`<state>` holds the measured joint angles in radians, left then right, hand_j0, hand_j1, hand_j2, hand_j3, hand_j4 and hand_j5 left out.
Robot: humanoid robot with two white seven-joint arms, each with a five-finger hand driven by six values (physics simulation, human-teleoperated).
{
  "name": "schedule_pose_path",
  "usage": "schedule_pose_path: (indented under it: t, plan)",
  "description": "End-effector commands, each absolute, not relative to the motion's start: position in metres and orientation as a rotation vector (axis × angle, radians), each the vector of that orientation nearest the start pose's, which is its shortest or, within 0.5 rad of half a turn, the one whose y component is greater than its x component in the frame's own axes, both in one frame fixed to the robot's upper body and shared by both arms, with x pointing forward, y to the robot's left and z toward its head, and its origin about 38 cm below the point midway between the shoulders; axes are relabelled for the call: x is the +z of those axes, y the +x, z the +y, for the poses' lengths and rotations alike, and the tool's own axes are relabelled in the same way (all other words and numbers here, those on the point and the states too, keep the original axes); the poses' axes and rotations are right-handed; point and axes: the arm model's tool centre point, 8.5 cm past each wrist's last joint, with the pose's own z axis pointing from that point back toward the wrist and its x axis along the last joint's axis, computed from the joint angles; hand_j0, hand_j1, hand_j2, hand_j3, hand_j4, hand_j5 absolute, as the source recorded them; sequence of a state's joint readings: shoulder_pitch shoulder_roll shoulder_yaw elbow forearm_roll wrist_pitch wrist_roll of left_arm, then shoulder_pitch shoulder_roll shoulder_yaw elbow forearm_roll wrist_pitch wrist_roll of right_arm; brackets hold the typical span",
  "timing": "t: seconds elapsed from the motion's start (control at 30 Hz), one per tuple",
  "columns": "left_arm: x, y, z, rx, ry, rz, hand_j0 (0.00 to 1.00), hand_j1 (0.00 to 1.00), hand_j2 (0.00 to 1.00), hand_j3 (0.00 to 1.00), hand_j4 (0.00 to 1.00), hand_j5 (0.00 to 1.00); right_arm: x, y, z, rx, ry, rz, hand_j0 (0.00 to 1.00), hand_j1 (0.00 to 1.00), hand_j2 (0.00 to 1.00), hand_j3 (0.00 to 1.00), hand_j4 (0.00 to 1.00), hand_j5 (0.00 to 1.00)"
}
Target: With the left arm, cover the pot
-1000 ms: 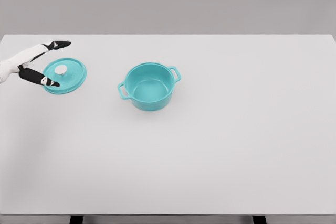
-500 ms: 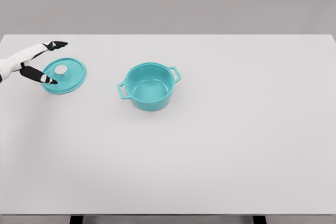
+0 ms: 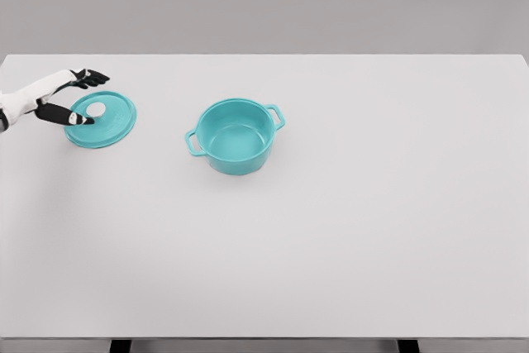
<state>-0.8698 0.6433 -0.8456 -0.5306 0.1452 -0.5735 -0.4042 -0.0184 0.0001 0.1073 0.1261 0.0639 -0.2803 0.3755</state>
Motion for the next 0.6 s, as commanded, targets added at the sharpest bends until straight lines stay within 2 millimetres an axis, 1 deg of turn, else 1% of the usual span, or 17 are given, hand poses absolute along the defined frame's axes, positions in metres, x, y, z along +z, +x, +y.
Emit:
schedule_pose_path:
  t: [0.0,0.1,0.33,0.4,0.57]
  plan:
    - [0.1367,0.5074,0.4253,-1.174,0.278,-1.313,0.81,0.81,0.81,0.81,0.81,0.81,-0.2532,-0.0084,-0.2399,0.206,0.307,-0.129,1.00,1.00,1.00,1.00,1.00,1.00]
    - [0.1357,0.5069,0.4247,-1.181,0.274,-1.309,0.82,0.82,0.82,0.82,0.82,0.82,-0.2532,-0.0084,-0.2399,0.205,0.307,-0.130,1.00,1.00,1.00,1.00,1.00,1.00]
    - [0.1324,0.5051,0.4334,-1.158,0.287,-1.289,0.82,0.82,0.82,0.82,0.82,0.82,-0.2532,-0.0089,-0.2399,0.206,0.307,-0.128,1.00,1.00,1.00,1.00,1.00,1.00]
    - [0.1292,0.5064,0.4298,-1.153,0.281,-1.287,0.82,0.82,0.82,0.82,0.82,0.82,-0.2532,-0.0084,-0.2399,0.206,0.307,-0.129,1.00,1.00,1.00,1.00,1.00,1.00]
    - [0.1278,0.5057,0.4329,-1.145,0.285,-1.279,0.83,0.83,0.83,0.83,0.83,0.83,-0.2532,-0.0084,-0.2399,0.206,0.307,-0.129,1.00,1.00,1.00,1.00,1.00,1.00]
